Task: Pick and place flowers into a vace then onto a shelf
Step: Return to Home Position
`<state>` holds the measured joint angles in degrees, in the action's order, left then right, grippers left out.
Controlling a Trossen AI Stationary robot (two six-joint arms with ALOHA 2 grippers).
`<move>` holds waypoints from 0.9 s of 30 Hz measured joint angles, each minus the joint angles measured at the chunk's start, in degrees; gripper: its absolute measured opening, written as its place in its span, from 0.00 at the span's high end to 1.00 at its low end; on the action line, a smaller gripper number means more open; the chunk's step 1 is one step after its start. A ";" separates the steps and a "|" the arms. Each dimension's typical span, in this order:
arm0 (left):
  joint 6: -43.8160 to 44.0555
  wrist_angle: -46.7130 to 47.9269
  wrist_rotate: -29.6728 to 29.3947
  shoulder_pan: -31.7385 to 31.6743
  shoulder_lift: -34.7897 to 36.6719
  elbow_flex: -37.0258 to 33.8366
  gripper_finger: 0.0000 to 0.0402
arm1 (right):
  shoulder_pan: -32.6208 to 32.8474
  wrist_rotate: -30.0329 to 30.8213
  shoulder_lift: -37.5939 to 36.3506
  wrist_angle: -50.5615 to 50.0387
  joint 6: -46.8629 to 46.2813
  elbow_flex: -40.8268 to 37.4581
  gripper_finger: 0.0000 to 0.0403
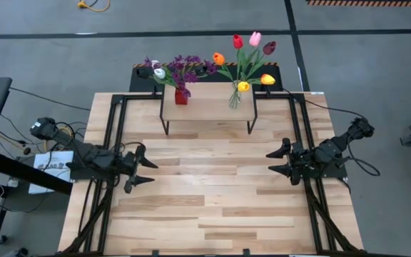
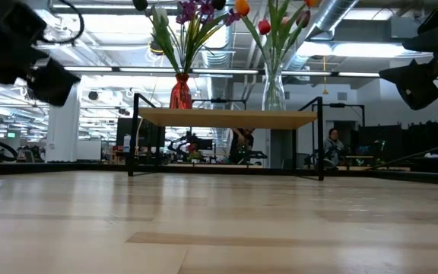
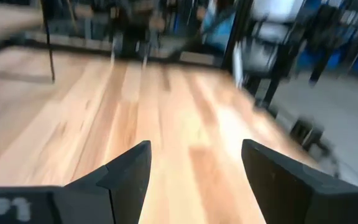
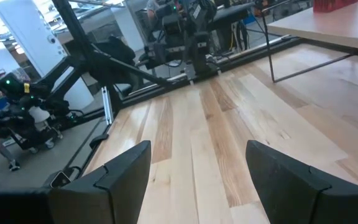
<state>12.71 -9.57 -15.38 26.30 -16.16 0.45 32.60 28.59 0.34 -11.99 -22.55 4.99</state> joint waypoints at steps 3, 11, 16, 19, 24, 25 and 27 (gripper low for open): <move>-0.02 5.46 0.11 0.01 -0.15 0.08 0.40 | 0.00 -0.02 0.00 0.00 0.00 0.00 0.37; 0.00 6.14 1.51 0.00 -1.53 0.47 0.40 | 0.00 -0.04 0.01 0.04 0.00 0.00 0.37; 0.00 6.24 1.55 0.01 -1.53 0.52 0.40 | 0.00 -0.04 0.02 0.04 0.00 0.00 0.37; 0.00 6.26 1.55 0.00 -1.53 0.53 0.40 | 0.00 -0.04 0.02 0.04 0.00 0.00 0.37; 0.00 6.38 1.53 0.01 -1.53 0.60 0.40 | 0.00 -0.05 0.01 0.04 0.00 0.00 0.37; 0.00 6.39 1.53 0.01 -1.53 0.61 0.40 | 0.00 -0.04 0.00 0.04 0.00 0.00 0.37; 0.00 6.39 1.53 0.00 -1.53 0.61 0.40 | 0.00 -0.06 0.02 0.04 0.00 0.02 0.37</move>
